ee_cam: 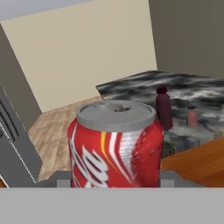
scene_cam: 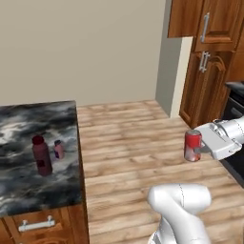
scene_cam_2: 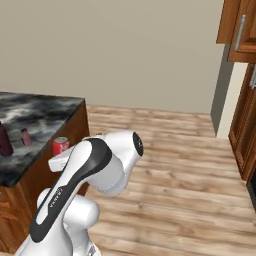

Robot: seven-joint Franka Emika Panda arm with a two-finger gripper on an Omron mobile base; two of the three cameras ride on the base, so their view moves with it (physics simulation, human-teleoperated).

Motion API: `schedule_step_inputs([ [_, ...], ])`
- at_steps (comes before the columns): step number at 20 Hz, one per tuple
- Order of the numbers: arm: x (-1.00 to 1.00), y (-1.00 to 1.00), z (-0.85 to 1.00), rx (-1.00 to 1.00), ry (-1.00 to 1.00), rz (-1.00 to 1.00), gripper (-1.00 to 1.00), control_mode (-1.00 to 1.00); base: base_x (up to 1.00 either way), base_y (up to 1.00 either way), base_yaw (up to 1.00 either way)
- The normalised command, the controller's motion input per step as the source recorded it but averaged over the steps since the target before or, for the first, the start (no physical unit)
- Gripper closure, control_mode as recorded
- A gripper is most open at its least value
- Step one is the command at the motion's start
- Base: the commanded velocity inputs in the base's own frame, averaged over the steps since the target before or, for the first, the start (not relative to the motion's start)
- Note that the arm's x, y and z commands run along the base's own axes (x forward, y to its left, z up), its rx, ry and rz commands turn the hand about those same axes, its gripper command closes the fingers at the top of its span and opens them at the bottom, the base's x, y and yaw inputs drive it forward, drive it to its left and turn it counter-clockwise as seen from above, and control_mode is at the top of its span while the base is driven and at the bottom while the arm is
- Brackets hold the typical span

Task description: Pick the juice, can, juice from the counter and place them in the open cabinet.

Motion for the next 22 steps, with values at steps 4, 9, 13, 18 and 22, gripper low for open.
schedule_step_inputs([
  [4,0.00,0.00,0.00,0.00,0.00,0.00,1.00,1.00,0.65,-0.42,0.03],
  [9,0.00,0.00,0.00,0.00,0.00,0.00,1.00,1.00,0.72,-0.37,0.01],
  [13,0.00,0.00,0.00,0.00,0.00,0.00,1.00,1.00,0.75,-0.31,0.00],
  [18,0.00,0.00,0.00,0.00,0.00,0.00,1.00,1.00,0.76,-0.24,0.00],
  [22,0.00,0.00,0.00,0.00,0.00,0.00,1.00,1.00,0.75,-0.22,0.00],
])
